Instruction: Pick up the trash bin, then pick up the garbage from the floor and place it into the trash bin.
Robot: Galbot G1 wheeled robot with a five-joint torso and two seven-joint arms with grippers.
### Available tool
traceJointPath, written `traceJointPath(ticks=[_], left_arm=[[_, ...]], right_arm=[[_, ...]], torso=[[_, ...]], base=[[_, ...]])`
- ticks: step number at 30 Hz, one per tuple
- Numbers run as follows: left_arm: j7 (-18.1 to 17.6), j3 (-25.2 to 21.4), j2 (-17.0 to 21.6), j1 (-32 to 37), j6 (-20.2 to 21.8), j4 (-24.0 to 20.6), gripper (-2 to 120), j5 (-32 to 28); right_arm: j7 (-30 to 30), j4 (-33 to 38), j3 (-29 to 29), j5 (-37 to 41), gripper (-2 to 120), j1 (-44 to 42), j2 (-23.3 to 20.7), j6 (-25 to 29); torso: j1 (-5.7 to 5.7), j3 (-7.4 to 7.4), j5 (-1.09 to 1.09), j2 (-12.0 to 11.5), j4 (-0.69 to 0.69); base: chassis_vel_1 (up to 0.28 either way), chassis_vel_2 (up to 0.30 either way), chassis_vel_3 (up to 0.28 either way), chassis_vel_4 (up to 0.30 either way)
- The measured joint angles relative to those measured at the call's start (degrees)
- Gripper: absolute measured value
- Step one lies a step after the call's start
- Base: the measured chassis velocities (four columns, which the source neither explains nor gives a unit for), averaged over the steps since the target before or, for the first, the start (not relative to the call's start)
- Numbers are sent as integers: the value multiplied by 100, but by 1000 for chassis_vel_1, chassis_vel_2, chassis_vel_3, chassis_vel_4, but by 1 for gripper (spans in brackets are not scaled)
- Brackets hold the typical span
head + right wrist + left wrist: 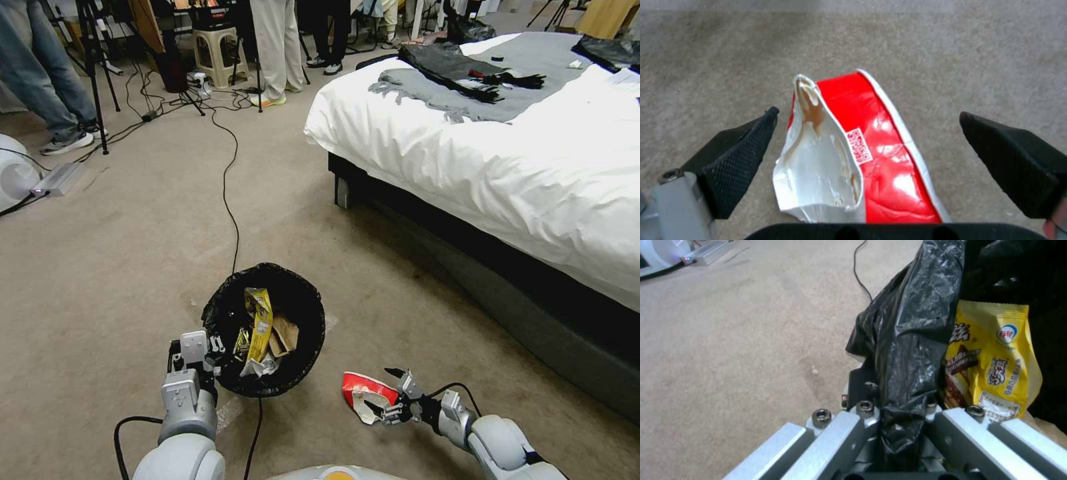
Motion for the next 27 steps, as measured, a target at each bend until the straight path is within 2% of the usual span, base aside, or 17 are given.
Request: traceJointPath(ticks=[5,8,9,10,13,14,17,18,19,21,22,24,26,27], left_arm=[[-1,0,5,5,11,-36,0,5],[-2,3,9,-13,19,-36,0,11],[-2,3,9,-13,19,-36,0,11],[-2,13,11,-13,20,-36,0,14],[-2,14,25,-6,23,-42,0,14],[-2,9,38,-12,27,-50,0,14],[-2,7,44,-18,35,-59,0,14],[-3,14,39,-16,41,-69,0,14],[-3,14,39,-16,41,-69,0,14],[-3,28,26,-19,42,-68,0,14],[-3,28,26,-19,42,-68,0,14],[-4,42,15,-27,47,-75,0,16],[-4,42,13,-35,56,-81,0,15],[-4,40,14,-53,70,-87,0,10]], right_arm=[[10,-75,-1,-25,99,10,48,18],[20,-109,-7,-45,88,15,66,24],[20,-109,-7,-45,88,15,66,24],[23,-123,-1,-58,80,11,74,34],[26,-145,3,-67,74,2,78,59],[26,-165,4,-87,66,-1,81,81],[26,-169,5,-91,59,6,85,88],[26,-168,6,-91,51,19,89,88],[26,-168,6,-91,51,19,89,88],[26,-178,6,-91,41,31,101,89],[26,-178,6,-91,41,31,101,89],[26,-185,12,-87,29,21,113,89],[26,-183,17,-81,25,12,111,91],[26,-183,22,-75,19,1,103,94]], torso=[[0,0,0,0,0],[0,0,0,0,0],[0,0,0,0,0],[0,0,0,0,0],[0,0,0,0,0],[0,0,0,0,0],[0,0,0,0,0],[0,0,0,0,0],[0,0,0,0,0],[0,0,0,0,0],[0,0,0,0,0],[0,0,0,0,1],[0,0,0,0,0],[0,0,0,0,0]], base=[[0,0,0,0],[0,0,0,0],[0,0,0,0],[0,0,0,0],[0,0,0,0],[0,0,0,0],[0,0,0,0],[0,0,0,0],[0,0,0,0],[0,0,0,0],[0,0,0,0],[0,0,0,0],[0,0,0,0],[0,0,0,0]])
